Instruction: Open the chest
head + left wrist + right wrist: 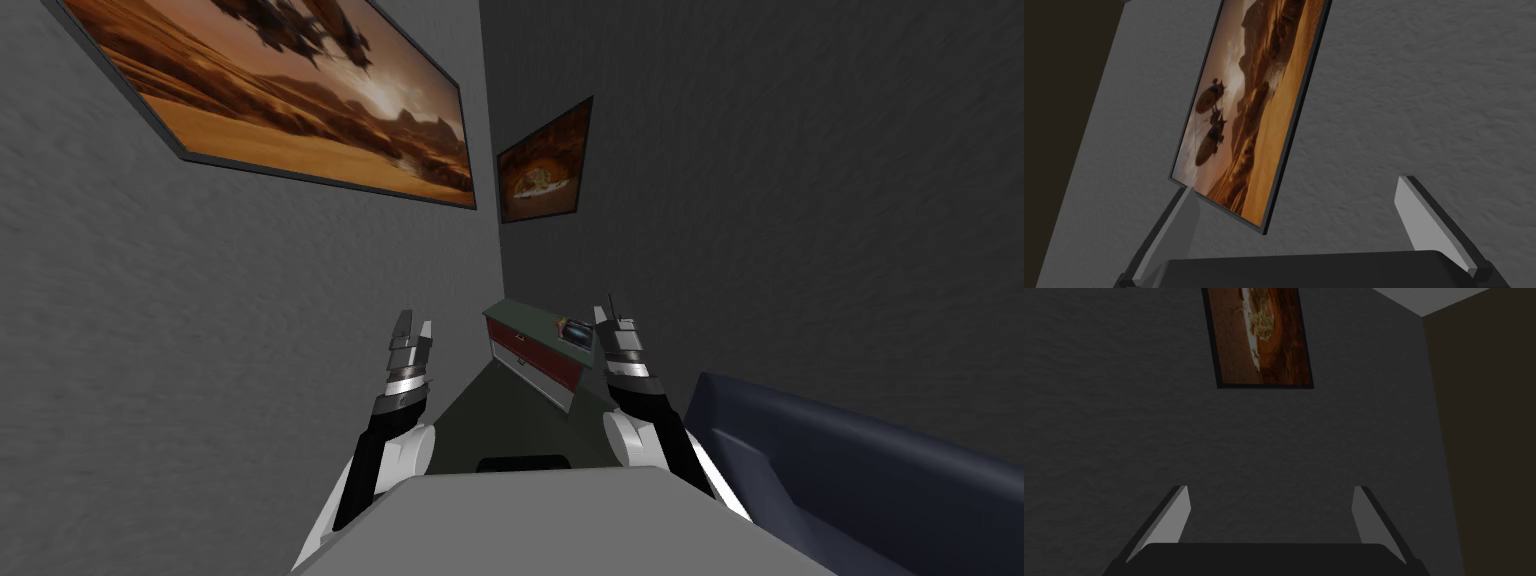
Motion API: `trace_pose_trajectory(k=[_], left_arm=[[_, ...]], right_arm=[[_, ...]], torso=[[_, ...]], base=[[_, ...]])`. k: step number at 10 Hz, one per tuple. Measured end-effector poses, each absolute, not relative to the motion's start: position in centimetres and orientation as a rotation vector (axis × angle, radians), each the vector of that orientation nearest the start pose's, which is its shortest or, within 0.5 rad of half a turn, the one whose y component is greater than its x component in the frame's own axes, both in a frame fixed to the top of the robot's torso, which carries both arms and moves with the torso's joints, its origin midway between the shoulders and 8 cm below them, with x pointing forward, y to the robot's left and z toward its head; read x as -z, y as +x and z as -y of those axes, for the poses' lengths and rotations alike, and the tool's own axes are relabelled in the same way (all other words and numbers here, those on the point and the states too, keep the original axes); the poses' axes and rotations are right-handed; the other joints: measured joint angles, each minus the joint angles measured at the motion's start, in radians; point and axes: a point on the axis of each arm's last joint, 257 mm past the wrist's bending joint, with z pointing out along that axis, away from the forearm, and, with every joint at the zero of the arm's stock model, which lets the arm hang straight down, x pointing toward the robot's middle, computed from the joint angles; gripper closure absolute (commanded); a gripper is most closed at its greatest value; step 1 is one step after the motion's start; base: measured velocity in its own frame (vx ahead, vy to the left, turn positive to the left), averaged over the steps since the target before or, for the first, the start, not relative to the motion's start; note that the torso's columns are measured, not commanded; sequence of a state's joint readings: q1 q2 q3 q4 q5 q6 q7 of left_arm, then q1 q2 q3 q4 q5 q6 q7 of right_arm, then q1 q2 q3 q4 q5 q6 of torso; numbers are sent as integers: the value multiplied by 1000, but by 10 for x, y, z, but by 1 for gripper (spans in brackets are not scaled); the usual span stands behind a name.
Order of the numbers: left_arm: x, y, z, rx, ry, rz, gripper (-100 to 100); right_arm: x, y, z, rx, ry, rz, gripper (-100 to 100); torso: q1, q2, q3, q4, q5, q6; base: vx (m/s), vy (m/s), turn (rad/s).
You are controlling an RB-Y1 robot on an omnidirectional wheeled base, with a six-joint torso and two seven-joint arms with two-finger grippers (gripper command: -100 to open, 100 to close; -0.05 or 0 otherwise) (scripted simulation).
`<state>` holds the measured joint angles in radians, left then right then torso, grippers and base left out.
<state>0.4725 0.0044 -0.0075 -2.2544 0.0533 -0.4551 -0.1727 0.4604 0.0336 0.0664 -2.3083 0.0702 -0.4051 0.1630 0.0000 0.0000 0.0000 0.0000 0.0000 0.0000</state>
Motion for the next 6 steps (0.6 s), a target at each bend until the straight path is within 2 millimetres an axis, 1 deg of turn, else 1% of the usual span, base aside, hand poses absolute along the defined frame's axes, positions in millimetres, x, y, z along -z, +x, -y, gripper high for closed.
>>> trace_pose_trajectory(k=[1, 2, 6], left_arm=[[-13, 358, -282, 1184, -658, -661, 0], [-13, 358, -282, 1184, -658, -661, 0], [-14, 358, -282, 1184, -658, -661, 0]], right_arm=[[-32, 360, 250, -1178, 605, -687, 0], [-32, 360, 250, -1178, 605, -687, 0], [-32, 360, 250, -1178, 604, -687, 0]], torso=[[0, 40, -82, 41, 0, 0], [0, 104, -209, 105, 0, 0], [0, 396, -792, 396, 0, 0]], base=[[0, 0, 0], [0, 0, 0], [0, 0, 0]])
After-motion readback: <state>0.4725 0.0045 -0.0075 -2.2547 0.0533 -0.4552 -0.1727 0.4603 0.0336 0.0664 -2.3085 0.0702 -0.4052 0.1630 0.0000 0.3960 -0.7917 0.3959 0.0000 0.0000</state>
